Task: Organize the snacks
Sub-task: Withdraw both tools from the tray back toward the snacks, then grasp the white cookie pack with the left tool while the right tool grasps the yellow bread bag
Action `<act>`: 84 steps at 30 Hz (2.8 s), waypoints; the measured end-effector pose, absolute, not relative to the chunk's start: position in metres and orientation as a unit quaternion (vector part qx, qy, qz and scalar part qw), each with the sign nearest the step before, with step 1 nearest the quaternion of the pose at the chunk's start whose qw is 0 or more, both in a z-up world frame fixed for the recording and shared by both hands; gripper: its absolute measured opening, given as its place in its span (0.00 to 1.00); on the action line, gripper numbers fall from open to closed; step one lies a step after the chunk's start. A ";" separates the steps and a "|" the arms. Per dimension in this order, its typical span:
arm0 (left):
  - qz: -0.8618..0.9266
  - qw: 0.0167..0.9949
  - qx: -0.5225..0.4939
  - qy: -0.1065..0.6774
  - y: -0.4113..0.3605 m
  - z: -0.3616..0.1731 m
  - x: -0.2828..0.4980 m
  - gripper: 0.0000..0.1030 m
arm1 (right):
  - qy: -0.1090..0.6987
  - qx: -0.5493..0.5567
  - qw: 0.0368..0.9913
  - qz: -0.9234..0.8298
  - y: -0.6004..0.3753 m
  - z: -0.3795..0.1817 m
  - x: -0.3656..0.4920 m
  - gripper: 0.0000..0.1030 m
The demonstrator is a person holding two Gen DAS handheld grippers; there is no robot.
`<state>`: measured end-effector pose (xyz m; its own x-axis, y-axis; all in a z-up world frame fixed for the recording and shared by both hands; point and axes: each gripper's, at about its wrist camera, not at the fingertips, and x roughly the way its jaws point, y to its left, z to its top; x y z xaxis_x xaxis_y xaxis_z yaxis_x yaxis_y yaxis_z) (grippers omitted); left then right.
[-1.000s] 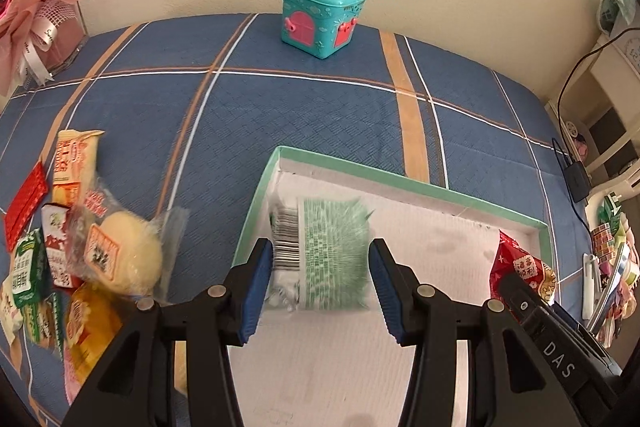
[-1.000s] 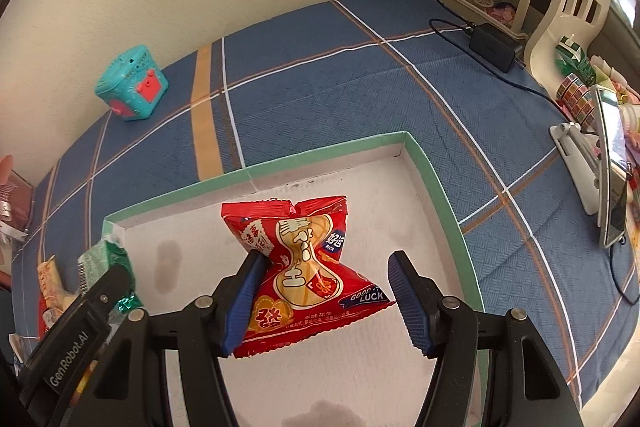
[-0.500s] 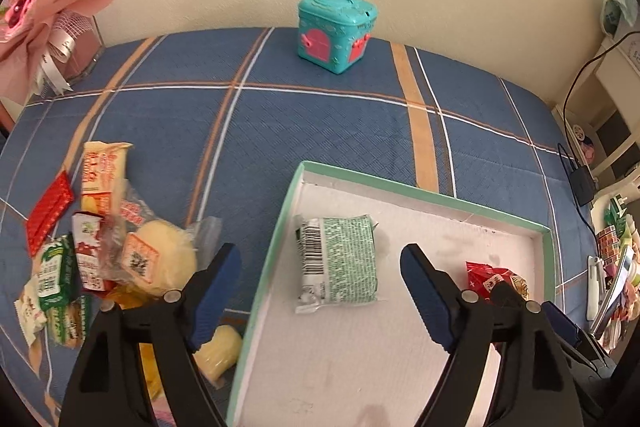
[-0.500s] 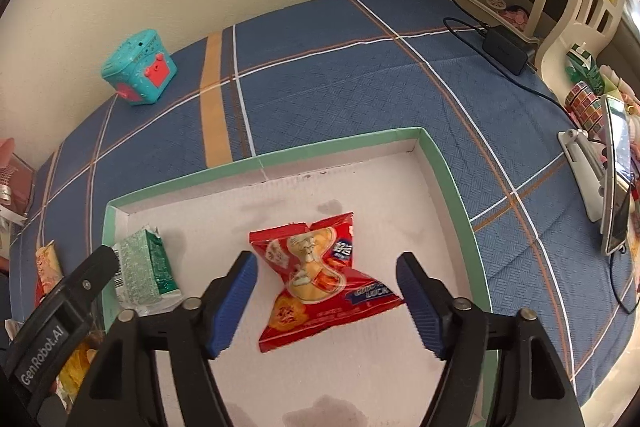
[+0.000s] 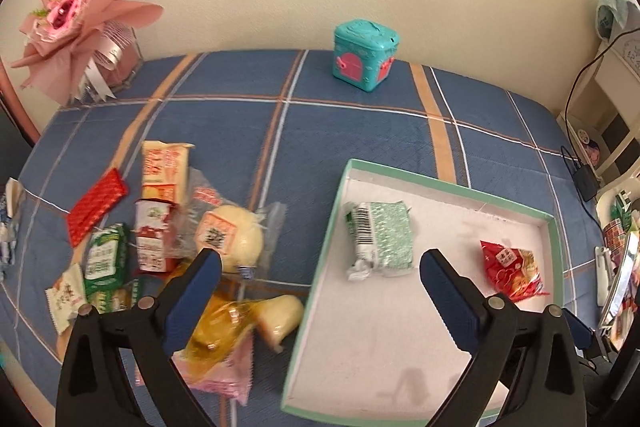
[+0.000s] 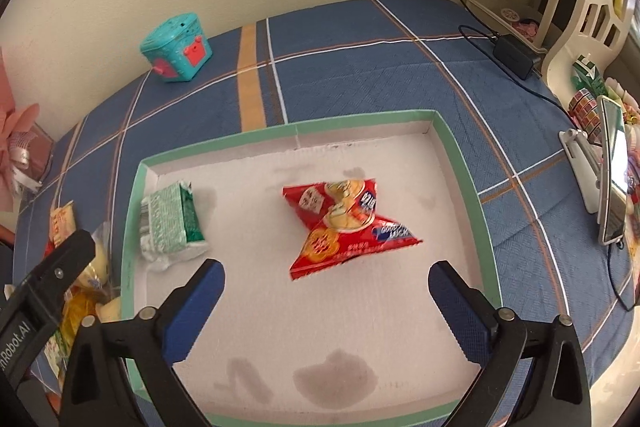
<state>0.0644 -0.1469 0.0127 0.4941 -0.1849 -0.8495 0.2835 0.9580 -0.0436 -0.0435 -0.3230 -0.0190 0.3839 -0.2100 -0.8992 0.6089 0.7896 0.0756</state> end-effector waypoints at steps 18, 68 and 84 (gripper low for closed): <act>-0.078 0.876 0.047 0.474 -0.104 0.023 0.033 0.97 | 0.462 0.174 0.840 -0.224 -0.271 0.007 -0.072 1.00; 0.042 0.850 -0.004 0.526 0.060 0.002 0.060 0.97 | 0.523 0.118 0.834 -0.133 -0.165 -0.011 -0.034 0.97; 0.040 0.808 -0.037 0.587 0.154 -0.039 0.110 0.97 | 0.533 0.152 0.830 -0.063 -0.121 -0.018 0.020 0.89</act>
<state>0.1101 0.1542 -0.0387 0.3069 0.0211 -0.9515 -0.1074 0.9941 -0.0126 0.0203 -0.1208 -0.0178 0.4240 0.0574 -0.9038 0.2660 0.9461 0.1849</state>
